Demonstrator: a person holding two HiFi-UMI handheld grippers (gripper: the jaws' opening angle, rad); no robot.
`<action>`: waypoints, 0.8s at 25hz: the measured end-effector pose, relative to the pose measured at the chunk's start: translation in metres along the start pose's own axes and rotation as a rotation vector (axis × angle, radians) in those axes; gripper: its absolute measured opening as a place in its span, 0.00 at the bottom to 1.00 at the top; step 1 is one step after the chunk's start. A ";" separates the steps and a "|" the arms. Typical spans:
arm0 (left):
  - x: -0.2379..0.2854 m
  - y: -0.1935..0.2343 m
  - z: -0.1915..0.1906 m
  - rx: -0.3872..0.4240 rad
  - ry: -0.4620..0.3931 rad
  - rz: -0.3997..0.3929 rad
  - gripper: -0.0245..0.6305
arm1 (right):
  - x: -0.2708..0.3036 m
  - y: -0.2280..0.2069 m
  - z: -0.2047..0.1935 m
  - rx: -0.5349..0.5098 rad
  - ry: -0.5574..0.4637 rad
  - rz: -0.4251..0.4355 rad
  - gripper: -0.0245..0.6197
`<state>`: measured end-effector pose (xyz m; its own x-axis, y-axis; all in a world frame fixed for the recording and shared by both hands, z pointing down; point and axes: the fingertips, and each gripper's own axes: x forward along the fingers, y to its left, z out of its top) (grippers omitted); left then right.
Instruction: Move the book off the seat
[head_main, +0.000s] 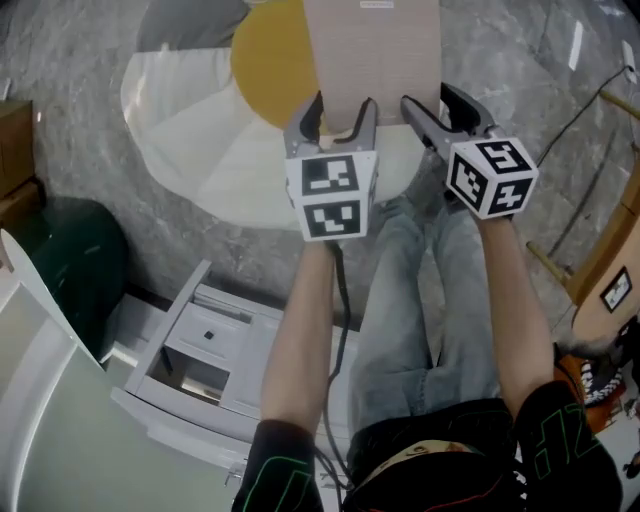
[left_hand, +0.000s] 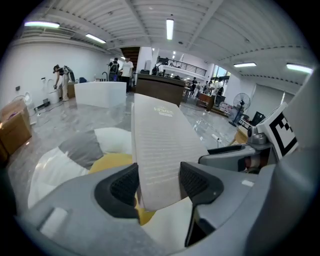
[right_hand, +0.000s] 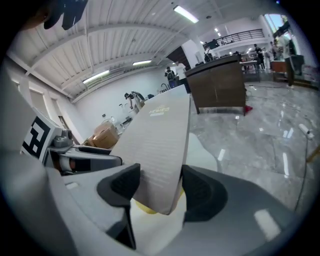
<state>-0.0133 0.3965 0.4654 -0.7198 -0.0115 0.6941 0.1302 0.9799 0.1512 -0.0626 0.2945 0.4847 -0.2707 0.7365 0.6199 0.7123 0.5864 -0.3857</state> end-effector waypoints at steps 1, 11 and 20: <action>0.000 -0.013 0.008 0.017 -0.006 -0.016 0.46 | -0.012 -0.007 0.005 0.010 -0.015 -0.017 0.45; 0.037 -0.180 0.061 0.257 0.011 -0.269 0.46 | -0.144 -0.123 0.006 0.202 -0.180 -0.266 0.44; 0.071 -0.359 0.076 0.474 0.041 -0.422 0.46 | -0.267 -0.239 -0.027 0.378 -0.311 -0.442 0.44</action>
<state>-0.1624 0.0589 0.4069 -0.6149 -0.4147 0.6708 -0.4818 0.8709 0.0968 -0.1425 -0.0516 0.4298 -0.7006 0.4290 0.5702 0.2300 0.8922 -0.3886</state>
